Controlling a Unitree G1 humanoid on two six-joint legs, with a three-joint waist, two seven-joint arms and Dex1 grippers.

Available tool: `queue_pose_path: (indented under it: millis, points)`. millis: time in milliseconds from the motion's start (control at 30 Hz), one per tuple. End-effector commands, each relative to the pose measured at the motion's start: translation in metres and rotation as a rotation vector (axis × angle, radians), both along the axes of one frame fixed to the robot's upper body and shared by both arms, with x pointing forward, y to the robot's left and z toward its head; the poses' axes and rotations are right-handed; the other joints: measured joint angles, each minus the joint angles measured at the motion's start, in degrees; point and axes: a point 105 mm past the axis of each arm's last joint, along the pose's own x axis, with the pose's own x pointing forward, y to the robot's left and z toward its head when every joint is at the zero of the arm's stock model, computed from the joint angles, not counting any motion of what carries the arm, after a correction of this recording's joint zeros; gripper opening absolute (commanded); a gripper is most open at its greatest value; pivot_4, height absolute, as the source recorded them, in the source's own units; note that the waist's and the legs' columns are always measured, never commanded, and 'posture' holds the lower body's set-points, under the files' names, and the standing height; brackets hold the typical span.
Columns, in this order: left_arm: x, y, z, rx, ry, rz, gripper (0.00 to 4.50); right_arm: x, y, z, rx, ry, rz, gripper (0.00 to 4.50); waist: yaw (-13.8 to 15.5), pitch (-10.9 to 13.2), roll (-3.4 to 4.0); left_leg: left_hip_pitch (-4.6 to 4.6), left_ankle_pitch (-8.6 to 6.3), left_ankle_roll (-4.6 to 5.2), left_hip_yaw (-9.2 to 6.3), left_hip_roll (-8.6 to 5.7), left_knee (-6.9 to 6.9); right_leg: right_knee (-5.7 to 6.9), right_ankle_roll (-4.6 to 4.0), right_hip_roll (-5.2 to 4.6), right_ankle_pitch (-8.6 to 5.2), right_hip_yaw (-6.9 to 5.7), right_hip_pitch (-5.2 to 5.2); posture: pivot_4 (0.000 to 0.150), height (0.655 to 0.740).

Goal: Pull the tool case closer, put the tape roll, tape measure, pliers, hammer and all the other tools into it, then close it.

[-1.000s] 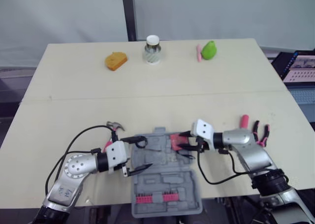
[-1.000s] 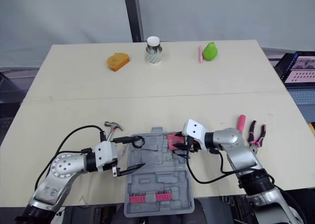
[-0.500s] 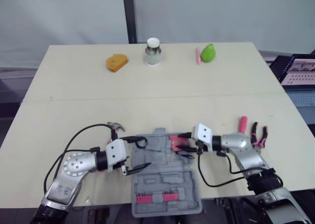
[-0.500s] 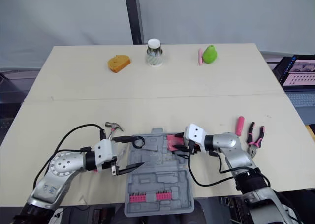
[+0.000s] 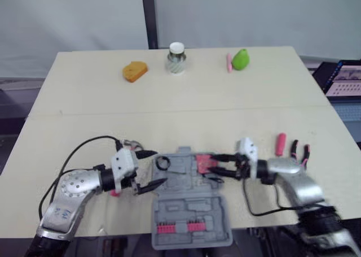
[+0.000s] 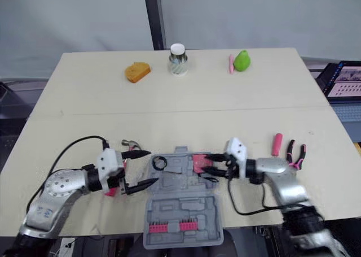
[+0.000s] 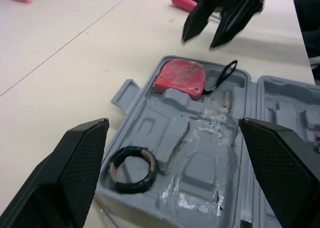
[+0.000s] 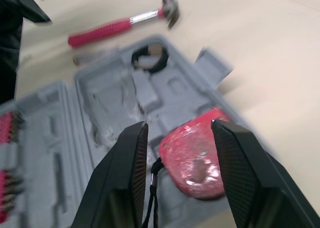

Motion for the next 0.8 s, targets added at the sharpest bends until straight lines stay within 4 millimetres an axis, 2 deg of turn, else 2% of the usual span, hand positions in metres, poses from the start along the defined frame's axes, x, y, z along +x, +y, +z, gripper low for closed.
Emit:
queue_pose_path:
  millis: [33, 67, 133, 167, 233, 267, 333, 400, 567, 667, 800]
  points:
    - [0.003, 0.043, -0.004, 0.030, 0.046, 0.172, 4.50, -0.012, -0.066, 0.011, -0.034, 0.060, -0.205, 2.15, 0.65, 0.03, -0.08, 0.00, 0.00, 0.01, 0.01, 0.00, -0.02, -0.04, 0.00, 0.00, 0.00, -0.02, 0.01, 0.150, 0.7400]
    - [0.005, 0.057, -0.005, 0.038, 0.054, 0.225, 4.50, -0.016, -0.089, 0.004, -0.070, 0.088, -0.276, 2.15, 0.88, 0.04, -0.13, 0.03, -0.01, 0.02, 0.05, 0.00, -0.04, -0.07, 0.00, 0.01, 0.00, -0.02, 0.03, 0.150, 0.7400]
    - [0.006, 0.089, -0.004, 0.042, 0.068, 0.344, 4.50, -0.026, -0.134, -0.009, -0.115, 0.140, -0.424, 2.65, 1.01, 0.09, -0.25, 0.04, -0.01, 0.03, 0.09, 0.00, -0.01, -0.14, 0.00, 0.00, 0.00, -0.02, 0.08, 0.150, 0.7400]
    - [0.006, 0.106, -0.002, 0.054, 0.062, 0.407, 4.50, -0.029, -0.155, -0.014, -0.119, 0.155, -0.501, 2.98, 0.95, 0.10, -0.29, 0.04, -0.01, 0.03, 0.11, 0.00, 0.00, -0.15, 0.01, 0.01, 0.00, -0.01, 0.09, 0.150, 0.7400]
    - [0.002, 0.140, -0.002, 0.082, 0.062, 0.525, 4.50, -0.039, -0.195, -0.025, -0.152, 0.172, -0.643, 3.94, 0.70, 0.10, -0.29, 0.06, -0.01, 0.03, 0.20, 0.00, 0.02, -0.15, 0.02, 0.00, 0.01, 0.04, 0.08, 0.150, 0.7400]
    - [-0.001, 0.149, -0.002, 0.089, 0.065, 0.551, 4.50, -0.041, -0.205, -0.028, -0.163, 0.172, -0.677, 4.44, 0.64, 0.11, -0.29, 0.09, -0.01, 0.03, 0.23, 0.00, 0.00, -0.15, 0.02, 0.00, 0.01, 0.07, 0.08, 0.150, 0.7400]
    - [-0.009, 0.170, -0.003, 0.108, 0.073, 0.616, 4.50, -0.047, -0.226, -0.032, -0.166, 0.164, -0.755, 4.44, 0.42, 0.12, -0.23, 0.11, -0.02, 0.03, 0.27, 0.01, -0.08, -0.19, 0.02, 0.00, 0.01, 0.07, 0.05, 0.150, 0.7400]
    - [-0.020, 0.193, -0.005, 0.128, 0.078, 0.690, 4.50, -0.050, -0.240, -0.033, -0.153, 0.151, -0.814, 4.44, -0.03, 0.12, -0.23, 0.18, -0.02, 0.03, 0.36, 0.03, -0.15, -0.22, 0.02, 0.00, 0.01, 0.12, 0.05, 0.150, 0.7400]
    - [-0.035, 0.221, -0.015, 0.142, 0.085, 0.788, 4.50, -0.050, -0.252, -0.039, -0.169, 0.137, -0.853, 4.44, -0.80, 0.12, -0.23, 0.21, -0.01, 0.02, 0.38, 0.06, -0.19, -0.23, 0.02, 0.01, 0.01, 0.12, 0.06, 0.150, 0.7400]
    - [-0.040, 0.226, -0.024, 0.139, 0.098, 0.812, 4.50, -0.048, -0.254, -0.041, -0.168, 0.133, -0.854, 4.44, -0.68, 0.13, -0.23, 0.22, -0.02, 0.01, 0.36, 0.06, -0.19, -0.23, 0.02, 0.00, 0.01, 0.13, 0.06, 0.150, 0.7400]
    - [-0.040, 0.221, -0.029, 0.130, 0.098, 0.807, 4.50, -0.044, -0.252, -0.043, -0.170, 0.129, -0.844, 4.44, -0.68, 0.13, -0.23, 0.22, -0.03, 0.00, 0.35, 0.06, -0.18, -0.23, 0.02, 0.00, 0.01, 0.13, 0.08, 0.150, 0.7400]
